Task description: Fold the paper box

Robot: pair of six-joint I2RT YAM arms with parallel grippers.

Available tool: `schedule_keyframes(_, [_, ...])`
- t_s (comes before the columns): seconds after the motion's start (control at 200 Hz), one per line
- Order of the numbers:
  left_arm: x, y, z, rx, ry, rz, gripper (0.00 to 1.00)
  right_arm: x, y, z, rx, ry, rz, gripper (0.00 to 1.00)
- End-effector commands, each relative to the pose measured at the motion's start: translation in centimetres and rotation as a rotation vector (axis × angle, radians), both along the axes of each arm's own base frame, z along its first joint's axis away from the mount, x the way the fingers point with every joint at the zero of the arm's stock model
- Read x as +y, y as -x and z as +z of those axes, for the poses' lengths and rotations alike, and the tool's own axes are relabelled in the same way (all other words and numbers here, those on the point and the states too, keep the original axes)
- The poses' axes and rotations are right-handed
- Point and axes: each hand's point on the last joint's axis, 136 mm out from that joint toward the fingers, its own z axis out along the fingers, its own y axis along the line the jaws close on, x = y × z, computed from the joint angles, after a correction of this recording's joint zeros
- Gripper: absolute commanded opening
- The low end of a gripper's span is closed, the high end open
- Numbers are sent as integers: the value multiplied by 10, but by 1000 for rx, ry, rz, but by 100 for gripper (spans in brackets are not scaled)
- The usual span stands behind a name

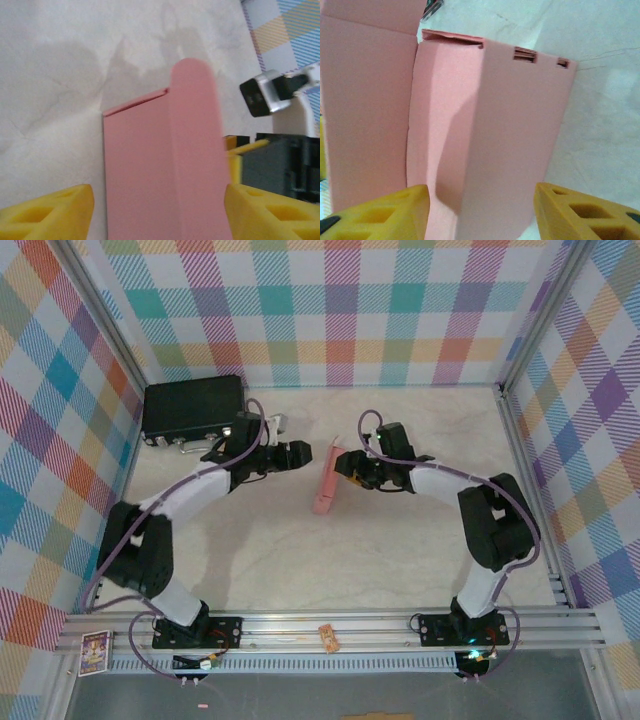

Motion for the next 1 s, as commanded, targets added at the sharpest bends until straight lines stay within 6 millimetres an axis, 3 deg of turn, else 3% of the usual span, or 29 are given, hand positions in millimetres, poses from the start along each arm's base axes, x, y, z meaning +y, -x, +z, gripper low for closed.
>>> schedule_keyframes(0.0, [4,27,3,-50,-126,-3,76,-21,4,-2,-8,100,-14,58])
schedule_keyframes(0.115, [-6,38,7,-85,-191,-33,79,-23,1,4,-19,82,13,57])
schedule_keyframes(0.21, [-9,34,1,-89,-250,-27,79,-20,-1,11,-40,74,38,56])
schedule_keyframes(0.35, [-1,31,-20,-51,-414,1,78,-43,-18,16,-73,123,12,56])
schedule_keyframes(0.425, [-8,32,-25,-44,-425,-41,77,-56,-27,20,-77,131,7,55])
schedule_keyframes(0.55, [-31,36,-29,-33,-378,-143,72,-64,-37,26,-95,133,37,55])
schedule_keyframes(0.86, [-32,2,-36,-85,-508,-135,59,-65,-47,29,-118,192,114,53])
schedule_keyframes(0.995, [-39,-8,-33,-92,-534,-170,39,-68,-45,30,-118,197,111,52])
